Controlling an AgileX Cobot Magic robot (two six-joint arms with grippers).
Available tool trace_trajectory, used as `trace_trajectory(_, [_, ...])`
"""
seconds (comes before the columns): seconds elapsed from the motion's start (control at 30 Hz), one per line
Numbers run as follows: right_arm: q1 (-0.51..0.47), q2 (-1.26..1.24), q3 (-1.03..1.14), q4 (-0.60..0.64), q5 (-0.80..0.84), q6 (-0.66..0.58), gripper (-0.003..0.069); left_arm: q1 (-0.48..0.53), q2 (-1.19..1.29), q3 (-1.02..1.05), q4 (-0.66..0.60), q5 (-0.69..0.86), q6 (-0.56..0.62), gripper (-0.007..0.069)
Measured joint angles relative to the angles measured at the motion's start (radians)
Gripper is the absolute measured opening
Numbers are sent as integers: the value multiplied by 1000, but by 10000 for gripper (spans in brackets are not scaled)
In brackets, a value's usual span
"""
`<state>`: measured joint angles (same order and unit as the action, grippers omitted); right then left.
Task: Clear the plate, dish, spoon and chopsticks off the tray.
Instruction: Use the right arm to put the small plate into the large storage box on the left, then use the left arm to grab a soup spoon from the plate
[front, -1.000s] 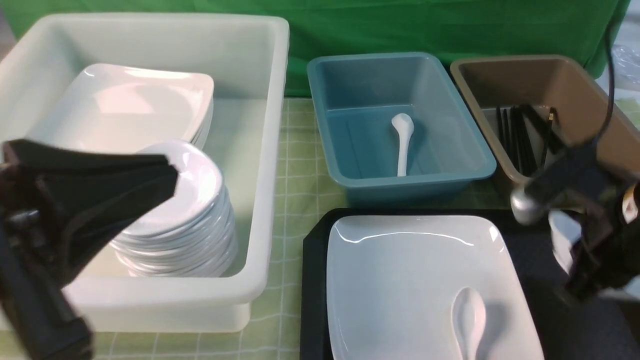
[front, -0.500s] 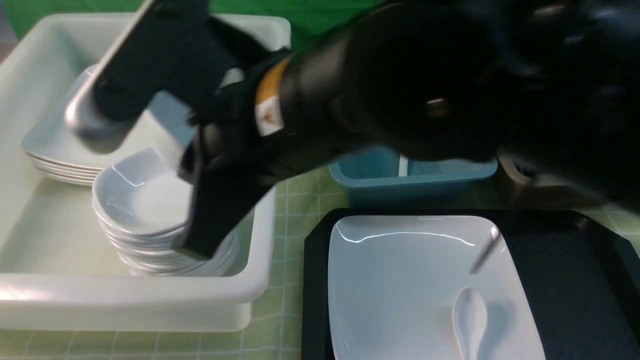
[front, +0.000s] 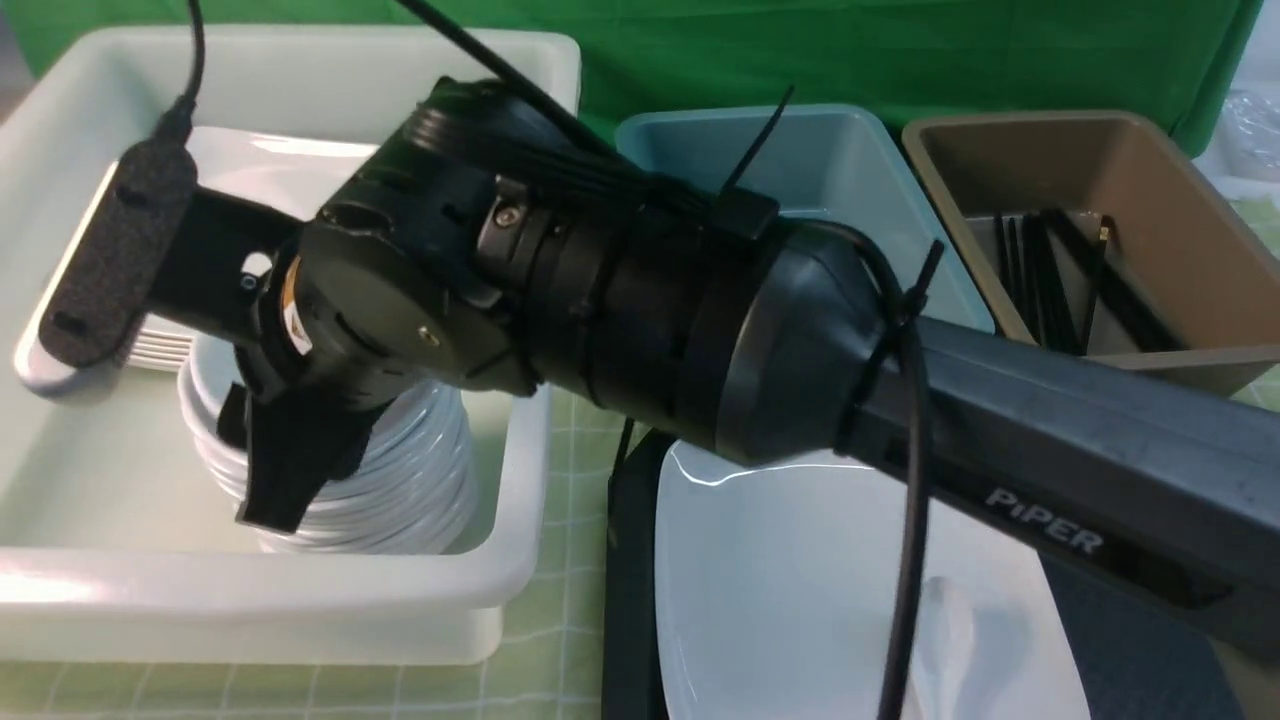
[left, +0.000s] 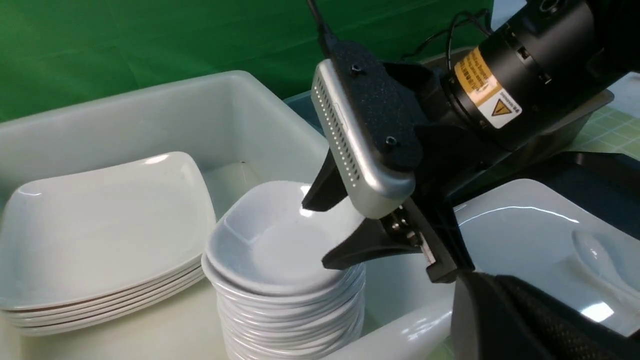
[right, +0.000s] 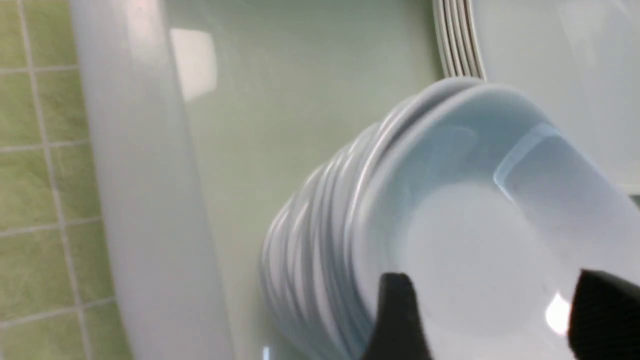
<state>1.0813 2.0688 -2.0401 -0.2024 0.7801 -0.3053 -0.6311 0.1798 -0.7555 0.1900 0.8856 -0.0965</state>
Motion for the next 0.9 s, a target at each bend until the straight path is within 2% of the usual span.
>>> trace_trajectory(0.07, [3,-12,-1,-2,37,1,522,0,11,0,0,-1,3,11])
trace_trajectory(0.1, [8,-41,-1,-2,118,18,535,0,36,0,-1,-4,10,11])
trace_trajectory(0.17, [8,-100,-5,-6,293,60,498,0,89,0,-1,-15,16,11])
trace_trajectory(0.2, [8,-105,-5,-8,305,65,492,0,102,0,-1,-15,16,11])
trace_trajectory(0.23, [-5,-145,4,-14,368,104,435,0,155,-6,-5,-25,18,11])
trace_trajectory(0.33, [-55,-244,88,-23,387,175,259,0,288,-29,-49,-49,36,11])
trace_trajectory(0.37, [-60,-251,96,-23,387,175,259,0,298,-32,-59,-51,41,11])
trace_trajectory(0.4, [-102,-326,181,-24,387,221,165,0,386,-64,-116,-59,82,11])
trace_trajectory(0.43, [-128,-376,262,-25,387,254,117,0,436,-86,-159,-61,111,11])
trace_trajectory(0.47, [-139,-398,277,-25,387,260,110,0,455,-95,-190,-62,123,11])
trace_trajectory(0.53, [-211,-545,471,-28,386,319,63,0,577,-148,-285,-67,181,11])
trace_trajectory(0.57, [-217,-559,504,-29,386,327,60,0,588,-152,-285,-67,184,11])
trace_trajectory(0.67, [-326,-808,775,-35,382,391,52,-1,804,-211,-354,-79,222,11])
trace_trajectory(0.77, [-393,-958,947,-35,359,420,54,-11,973,-241,-365,-82,242,11])
trace_trajectory(0.9, [-474,-1168,1105,-36,333,438,58,-95,1206,-296,-357,-86,227,11])
